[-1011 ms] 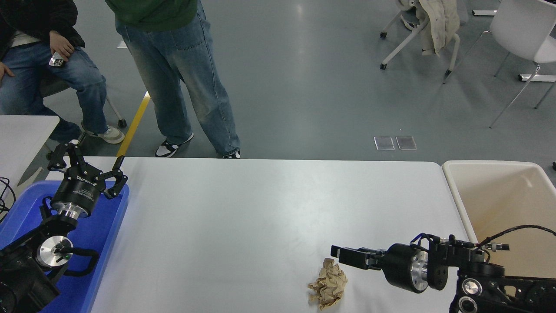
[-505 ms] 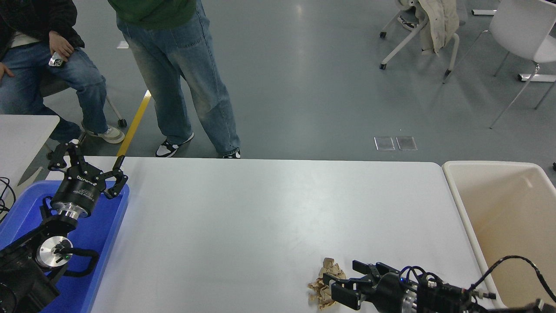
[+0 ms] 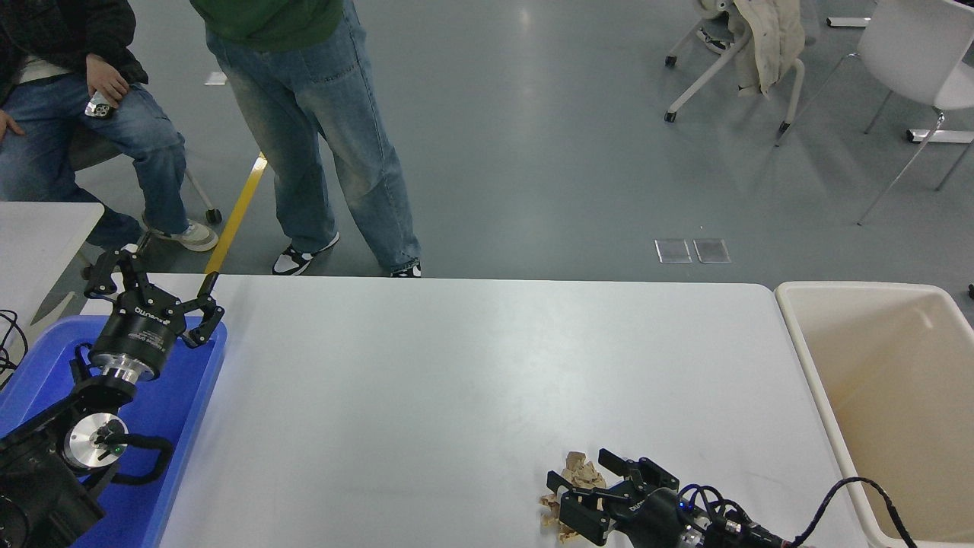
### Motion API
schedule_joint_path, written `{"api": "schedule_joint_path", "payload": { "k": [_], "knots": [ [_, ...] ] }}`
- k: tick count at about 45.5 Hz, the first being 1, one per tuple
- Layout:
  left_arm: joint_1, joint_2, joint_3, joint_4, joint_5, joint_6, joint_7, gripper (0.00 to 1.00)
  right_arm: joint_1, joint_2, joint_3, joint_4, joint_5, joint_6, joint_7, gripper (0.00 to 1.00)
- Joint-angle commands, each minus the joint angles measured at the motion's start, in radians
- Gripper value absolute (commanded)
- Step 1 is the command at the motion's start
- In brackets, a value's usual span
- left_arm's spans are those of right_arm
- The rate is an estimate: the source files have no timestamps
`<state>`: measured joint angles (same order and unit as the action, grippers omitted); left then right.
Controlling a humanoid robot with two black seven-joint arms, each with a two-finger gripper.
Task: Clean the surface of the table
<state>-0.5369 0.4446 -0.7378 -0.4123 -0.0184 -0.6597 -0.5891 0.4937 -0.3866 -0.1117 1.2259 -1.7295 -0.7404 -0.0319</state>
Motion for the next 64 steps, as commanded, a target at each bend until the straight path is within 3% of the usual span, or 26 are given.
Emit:
{"api": "schedule_joint_path", "payload": {
  "k": [1, 30, 32, 35, 38, 39, 47, 64],
  "knots": [
    [0.000, -0.001, 0.000, 0.000, 0.000, 0.000, 0.000, 1.00, -0.009, 0.058, -0.068, -0.086, 0.010, -0.090, 0.003, 1.00],
    [0.000, 0.000, 0.000, 0.000, 0.000, 0.000, 0.000, 1.00, -0.037, 0.152, -0.117, -0.295, 0.016, -0.132, 0.089, 0.97],
    [0.000, 0.000, 0.000, 0.000, 0.000, 0.000, 0.000, 1.00, -0.037, 0.159, -0.132, -0.315, 0.016, -0.132, 0.104, 0.88],
    [0.000, -0.001, 0.000, 0.000, 0.000, 0.000, 0.000, 1.00, -0.037, 0.163, -0.154, -0.335, 0.018, -0.132, 0.136, 0.66],
    [0.000, 0.000, 0.000, 0.000, 0.000, 0.000, 0.000, 1.00, -0.037, 0.163, -0.178, -0.352, 0.031, -0.132, 0.144, 0.06],
    [0.000, 0.000, 0.000, 0.000, 0.000, 0.000, 0.000, 1.00, -0.038, 0.164, -0.187, -0.353, 0.047, -0.132, 0.145, 0.00],
    [0.000, 0.000, 0.000, 0.000, 0.000, -0.001, 0.000, 1.00, -0.014, 0.164, -0.260, -0.356, 0.199, -0.132, 0.162, 0.00],
    [0.000, -0.001, 0.000, 0.001, 0.000, 0.000, 0.000, 1.00, 0.037, 0.160, -0.250, -0.324, 0.220, -0.132, 0.167, 0.00]
  ]
}}
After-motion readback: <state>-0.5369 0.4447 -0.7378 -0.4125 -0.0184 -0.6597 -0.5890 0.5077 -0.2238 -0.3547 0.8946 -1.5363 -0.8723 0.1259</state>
